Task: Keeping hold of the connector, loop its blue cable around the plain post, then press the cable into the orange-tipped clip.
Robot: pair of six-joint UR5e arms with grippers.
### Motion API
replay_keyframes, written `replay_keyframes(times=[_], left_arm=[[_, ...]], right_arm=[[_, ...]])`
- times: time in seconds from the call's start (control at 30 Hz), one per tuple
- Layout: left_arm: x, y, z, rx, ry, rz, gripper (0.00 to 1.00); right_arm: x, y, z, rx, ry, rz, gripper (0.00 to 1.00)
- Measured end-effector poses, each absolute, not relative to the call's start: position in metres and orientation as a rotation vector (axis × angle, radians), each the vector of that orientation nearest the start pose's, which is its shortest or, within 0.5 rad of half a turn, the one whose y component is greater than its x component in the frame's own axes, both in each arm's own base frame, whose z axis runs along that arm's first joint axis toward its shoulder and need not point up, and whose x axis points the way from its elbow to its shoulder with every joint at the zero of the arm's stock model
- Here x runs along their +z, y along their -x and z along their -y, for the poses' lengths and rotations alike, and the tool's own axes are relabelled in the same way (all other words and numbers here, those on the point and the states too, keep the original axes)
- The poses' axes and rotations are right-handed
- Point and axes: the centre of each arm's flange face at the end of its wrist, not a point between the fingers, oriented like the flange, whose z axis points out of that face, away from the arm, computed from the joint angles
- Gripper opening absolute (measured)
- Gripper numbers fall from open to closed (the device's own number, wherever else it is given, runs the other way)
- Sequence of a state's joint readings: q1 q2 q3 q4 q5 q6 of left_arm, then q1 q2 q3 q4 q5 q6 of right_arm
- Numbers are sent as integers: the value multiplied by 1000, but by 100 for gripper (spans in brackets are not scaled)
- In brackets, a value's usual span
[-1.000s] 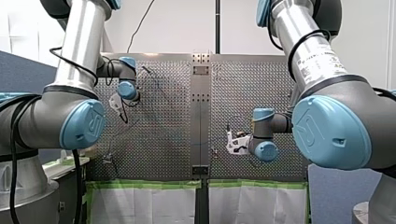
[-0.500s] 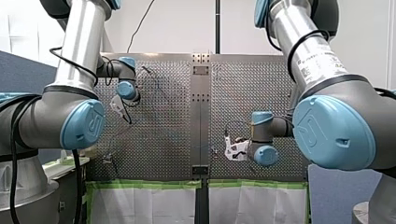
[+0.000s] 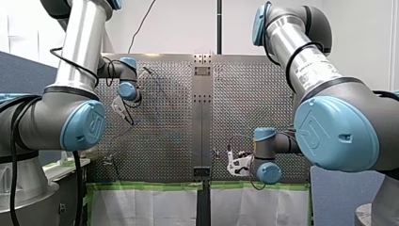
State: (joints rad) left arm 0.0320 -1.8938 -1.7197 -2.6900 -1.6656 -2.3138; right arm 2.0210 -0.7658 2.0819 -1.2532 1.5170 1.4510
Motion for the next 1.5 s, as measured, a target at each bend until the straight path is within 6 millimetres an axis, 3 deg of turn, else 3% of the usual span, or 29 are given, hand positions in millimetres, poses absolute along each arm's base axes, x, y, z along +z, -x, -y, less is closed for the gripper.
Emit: replay_keyframes(times=[0.27, 0.47, 0.7, 1.13, 1.5], left_arm=[[271, -578, 98, -526, 738, -1448, 100], [261, -569, 78, -583, 772, -1417, 100], [273, -557, 66, -600, 791, -1333, 100], [281, -556, 53, -554, 796, -1278, 100], [285, -548, 64, -545, 751, -1356, 100]], right_arm=[[-46, -343, 385, 1442, -1685, 854, 0], [-48, -344, 384, 1440, -1690, 851, 0], [-49, -344, 384, 1442, -1689, 849, 0], [-49, -345, 384, 1447, -1692, 846, 0], [-48, -345, 385, 1450, -1692, 843, 0]])
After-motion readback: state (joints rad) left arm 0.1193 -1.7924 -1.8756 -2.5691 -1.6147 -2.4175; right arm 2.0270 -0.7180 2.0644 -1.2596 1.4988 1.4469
